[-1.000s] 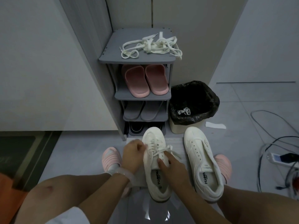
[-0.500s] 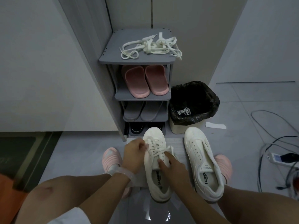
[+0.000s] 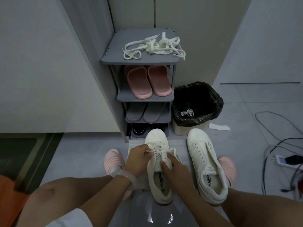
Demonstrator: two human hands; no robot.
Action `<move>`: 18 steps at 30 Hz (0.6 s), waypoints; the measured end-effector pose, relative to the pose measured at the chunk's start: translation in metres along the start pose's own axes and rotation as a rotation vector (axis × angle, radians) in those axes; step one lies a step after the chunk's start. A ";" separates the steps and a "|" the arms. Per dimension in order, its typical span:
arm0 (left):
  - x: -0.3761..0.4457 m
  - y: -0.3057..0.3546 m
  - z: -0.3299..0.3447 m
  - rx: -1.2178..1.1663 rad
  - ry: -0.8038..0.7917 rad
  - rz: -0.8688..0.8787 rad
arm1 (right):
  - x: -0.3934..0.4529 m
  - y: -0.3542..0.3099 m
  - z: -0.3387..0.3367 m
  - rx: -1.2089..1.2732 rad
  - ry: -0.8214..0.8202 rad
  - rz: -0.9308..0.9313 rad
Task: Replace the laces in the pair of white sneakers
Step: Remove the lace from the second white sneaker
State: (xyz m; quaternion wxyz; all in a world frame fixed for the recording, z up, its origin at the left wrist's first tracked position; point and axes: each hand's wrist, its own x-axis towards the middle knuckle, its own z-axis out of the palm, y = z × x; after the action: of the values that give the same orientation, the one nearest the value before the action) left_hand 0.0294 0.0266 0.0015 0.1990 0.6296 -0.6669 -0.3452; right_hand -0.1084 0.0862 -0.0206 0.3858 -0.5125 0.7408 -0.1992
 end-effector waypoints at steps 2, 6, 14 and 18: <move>0.008 0.004 -0.015 -0.001 0.097 0.006 | 0.000 0.000 0.000 0.003 -0.003 0.011; 0.033 0.003 -0.055 -0.024 0.315 -0.051 | 0.000 -0.003 0.001 -0.023 -0.006 0.005; -0.013 -0.011 -0.004 0.194 -0.007 0.018 | 0.035 -0.015 -0.028 -0.266 -0.053 -0.295; -0.027 -0.004 0.025 0.236 -0.120 0.027 | 0.038 -0.017 -0.030 -0.227 -0.130 -0.225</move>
State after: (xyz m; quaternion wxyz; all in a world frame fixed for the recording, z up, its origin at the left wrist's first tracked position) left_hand 0.0181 0.0587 -0.0140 0.0878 0.6178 -0.7222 -0.2984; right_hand -0.1284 0.0417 -0.0040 0.3477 -0.6442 0.6701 -0.1225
